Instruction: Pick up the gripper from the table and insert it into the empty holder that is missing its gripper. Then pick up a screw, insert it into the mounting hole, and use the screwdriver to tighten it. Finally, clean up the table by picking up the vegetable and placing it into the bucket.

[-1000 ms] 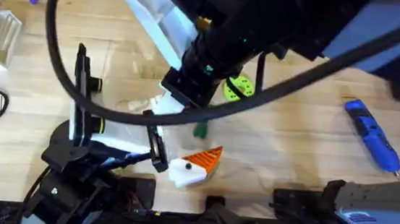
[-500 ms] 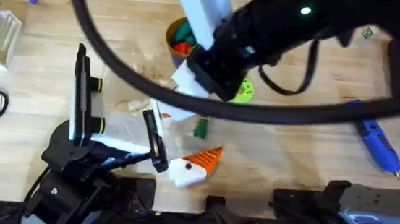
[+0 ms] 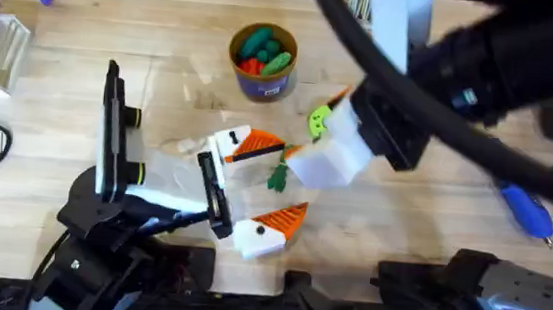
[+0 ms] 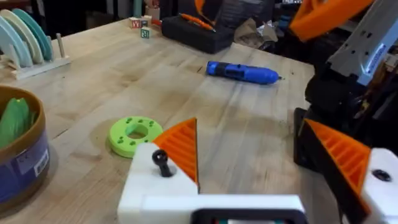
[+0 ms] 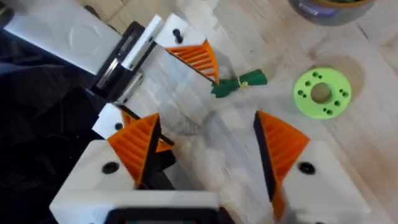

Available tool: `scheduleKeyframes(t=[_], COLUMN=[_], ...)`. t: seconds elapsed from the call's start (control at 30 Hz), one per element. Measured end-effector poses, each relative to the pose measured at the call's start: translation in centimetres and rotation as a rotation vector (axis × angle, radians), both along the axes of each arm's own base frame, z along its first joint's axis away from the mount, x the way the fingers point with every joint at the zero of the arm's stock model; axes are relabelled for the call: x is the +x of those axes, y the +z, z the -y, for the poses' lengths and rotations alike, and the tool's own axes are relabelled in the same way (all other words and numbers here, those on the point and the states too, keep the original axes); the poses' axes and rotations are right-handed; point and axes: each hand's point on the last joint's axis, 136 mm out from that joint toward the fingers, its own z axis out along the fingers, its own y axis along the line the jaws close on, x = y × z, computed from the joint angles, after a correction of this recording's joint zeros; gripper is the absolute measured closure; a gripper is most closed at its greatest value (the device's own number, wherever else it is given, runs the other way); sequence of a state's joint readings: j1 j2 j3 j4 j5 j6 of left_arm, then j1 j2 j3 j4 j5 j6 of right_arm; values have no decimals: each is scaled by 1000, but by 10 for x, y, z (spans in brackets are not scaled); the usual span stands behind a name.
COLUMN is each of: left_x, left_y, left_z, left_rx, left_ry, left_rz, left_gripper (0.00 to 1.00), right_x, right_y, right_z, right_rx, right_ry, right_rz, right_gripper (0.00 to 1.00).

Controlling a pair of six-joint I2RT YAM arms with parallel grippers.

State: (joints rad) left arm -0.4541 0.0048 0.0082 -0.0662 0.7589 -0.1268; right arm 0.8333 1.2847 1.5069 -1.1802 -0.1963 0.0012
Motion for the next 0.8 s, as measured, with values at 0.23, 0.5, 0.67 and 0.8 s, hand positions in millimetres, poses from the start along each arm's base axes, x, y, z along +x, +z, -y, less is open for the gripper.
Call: scheduleKeyframes(t=[0.23, 0.5, 0.67, 0.8], left_x=[0, 0, 0, 0], left_y=[0, 0, 0, 0], left_z=[0, 0, 0, 0], left_rx=[0, 0, 1, 2], left_ry=[0, 0, 0, 0], left_rz=[0, 0, 2, 4], left_gripper=[15, 13, 83, 269], right_x=[-27, -64, -69, -68], right_y=[-10, -9, -13, -20], right_z=[29, 37, 29, 23], right_rx=[105, 208, 218, 201], right_ry=[-89, 58, 168, 195], right_rz=[-3, -27, -23, -46], right_gripper=[127, 10, 10, 10])
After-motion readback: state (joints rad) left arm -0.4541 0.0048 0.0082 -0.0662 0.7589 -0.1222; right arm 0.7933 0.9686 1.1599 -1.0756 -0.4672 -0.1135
